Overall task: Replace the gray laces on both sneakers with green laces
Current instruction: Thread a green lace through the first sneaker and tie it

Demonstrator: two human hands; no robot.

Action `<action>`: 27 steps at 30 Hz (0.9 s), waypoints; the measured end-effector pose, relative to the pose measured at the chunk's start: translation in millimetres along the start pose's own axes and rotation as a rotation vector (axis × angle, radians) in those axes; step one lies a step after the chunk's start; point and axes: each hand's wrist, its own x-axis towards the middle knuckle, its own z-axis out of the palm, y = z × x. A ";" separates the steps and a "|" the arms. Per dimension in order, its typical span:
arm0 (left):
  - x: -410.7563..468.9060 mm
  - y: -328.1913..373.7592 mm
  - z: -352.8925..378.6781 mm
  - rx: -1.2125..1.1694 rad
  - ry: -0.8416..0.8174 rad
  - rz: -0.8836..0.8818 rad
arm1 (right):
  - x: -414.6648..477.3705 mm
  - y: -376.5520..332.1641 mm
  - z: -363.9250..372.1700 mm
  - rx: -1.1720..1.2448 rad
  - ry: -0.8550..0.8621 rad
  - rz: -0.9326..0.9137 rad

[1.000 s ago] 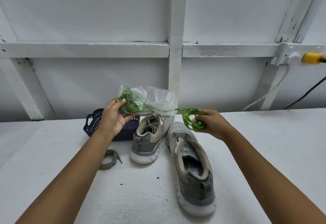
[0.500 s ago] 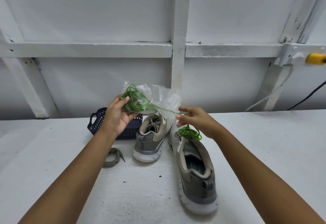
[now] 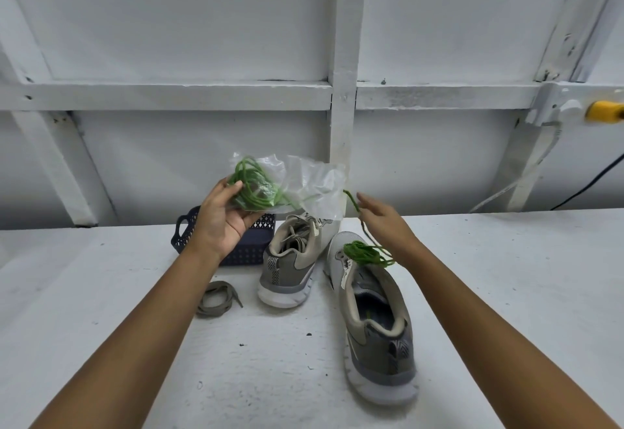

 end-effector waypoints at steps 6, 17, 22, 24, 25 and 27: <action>-3.9 -2.4 5.0 0.009 -0.023 -0.019 | 0.9 -19.9 12.8 0.301 -0.047 -0.028; -6.7 3.3 -3.4 -0.009 -0.009 -0.005 | -2.3 -12.9 11.7 0.332 -0.074 0.148; -7.7 6.0 -1.6 -0.014 0.001 0.000 | -2.4 -20.4 15.3 0.344 -0.121 0.155; -7.6 6.6 -2.8 -0.004 0.018 0.002 | -1.2 -22.7 13.9 0.445 -0.161 0.167; -7.5 6.4 -4.4 0.001 0.028 0.003 | -1.3 -24.3 14.6 0.452 -0.190 0.157; -6.8 5.7 -7.7 0.003 0.043 -0.003 | -1.3 -27.9 19.4 0.433 -0.191 0.126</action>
